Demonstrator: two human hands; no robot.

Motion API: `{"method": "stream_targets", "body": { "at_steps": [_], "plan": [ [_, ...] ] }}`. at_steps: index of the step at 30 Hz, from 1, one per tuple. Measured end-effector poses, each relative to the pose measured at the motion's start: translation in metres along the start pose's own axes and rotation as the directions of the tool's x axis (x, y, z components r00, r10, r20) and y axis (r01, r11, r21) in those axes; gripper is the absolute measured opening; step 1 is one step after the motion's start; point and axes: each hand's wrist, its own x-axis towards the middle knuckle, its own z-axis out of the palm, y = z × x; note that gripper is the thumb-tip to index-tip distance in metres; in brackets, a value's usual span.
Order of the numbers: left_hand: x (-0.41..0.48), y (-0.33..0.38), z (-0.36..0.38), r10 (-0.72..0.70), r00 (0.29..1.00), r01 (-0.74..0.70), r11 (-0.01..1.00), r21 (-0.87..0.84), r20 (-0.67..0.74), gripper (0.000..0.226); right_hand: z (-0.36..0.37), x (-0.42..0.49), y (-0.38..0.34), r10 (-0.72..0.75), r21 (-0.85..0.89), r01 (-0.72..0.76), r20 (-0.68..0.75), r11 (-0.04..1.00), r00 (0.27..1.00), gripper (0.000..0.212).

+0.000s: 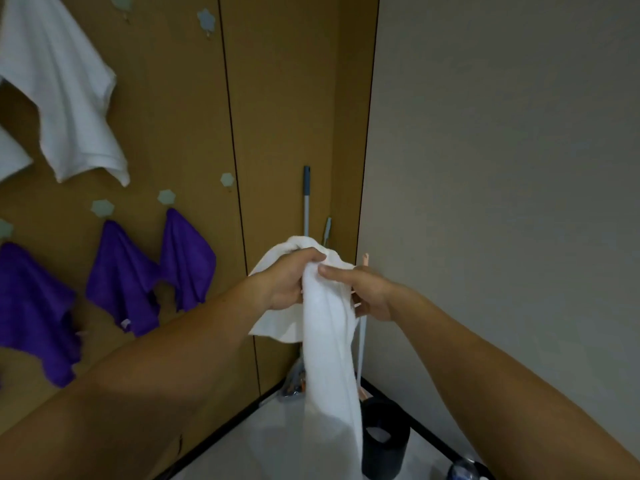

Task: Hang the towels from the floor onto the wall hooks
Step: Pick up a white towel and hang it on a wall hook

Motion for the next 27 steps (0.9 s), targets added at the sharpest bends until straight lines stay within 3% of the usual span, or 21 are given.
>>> {"method": "stream_targets", "body": {
  "at_steps": [3, 7, 9, 12, 13, 15, 17, 20, 22, 27],
  "plan": [
    [-0.003, -0.003, -0.004, -0.015, 1.000, 0.016, 0.998, 0.066, -0.012, 0.043, -0.002, 0.005, 0.010, -0.037, -0.033, 0.033, -0.133, 0.999, 0.990, 0.053],
    [-0.008, -0.008, -0.020, -0.051, 0.997, 0.062, 0.979, 0.196, -0.058, 0.044, -0.016, 0.008, 0.009, -0.030, 0.153, 0.079, -0.300, 0.985, 0.954, 0.052],
    [-0.013, -0.007, -0.032, -0.097, 0.985, 0.123, 0.976, 0.182, -0.145, 0.046, -0.032, 0.003, -0.002, -0.056, 0.298, 0.170, -0.356, 0.939, 0.933, 0.027],
    [-0.017, 0.003, -0.049, -0.093, 0.980, 0.104, 0.993, 0.058, -0.173, 0.022, -0.049, -0.007, -0.011, -0.186, 0.468, 0.310, -0.292, 0.828, 0.938, 0.020],
    [-0.018, 0.006, -0.054, -0.081, 0.982, 0.082, 0.997, -0.005, -0.168, 0.015, -0.046, -0.009, -0.006, -0.209, 0.450, 0.295, -0.230, 0.843, 0.950, 0.021],
    [-0.023, 0.009, -0.059, -0.070, 0.989, 0.058, 0.994, -0.096, -0.133, 0.018, -0.029, -0.011, 0.014, -0.107, 0.255, 0.120, -0.064, 0.959, 0.992, 0.024],
    [-0.028, 0.009, -0.058, -0.064, 0.994, 0.057, 0.995, -0.082, -0.087, 0.015, -0.014, -0.004, 0.029, 0.000, 0.098, 0.001, -0.008, 0.995, 1.000, 0.032],
    [-0.034, 0.008, -0.060, -0.068, 0.986, 0.080, 0.994, 0.072, -0.155, 0.030, -0.012, 0.007, 0.019, -0.045, 0.285, 0.109, -0.221, 0.952, 0.974, 0.046],
    [-0.038, 0.008, -0.071, -0.050, 0.972, 0.092, 0.980, 0.179, -0.229, 0.032, -0.025, 0.013, 0.007, -0.068, 0.402, 0.222, -0.363, 0.888, 0.929, 0.039],
    [-0.052, 0.019, -0.104, 0.034, 0.930, 0.023, 0.988, 0.150, -0.366, 0.045, -0.051, 0.015, 0.002, -0.050, 0.197, 0.213, -0.612, 0.957, 0.789, 0.043]
  ]
}}
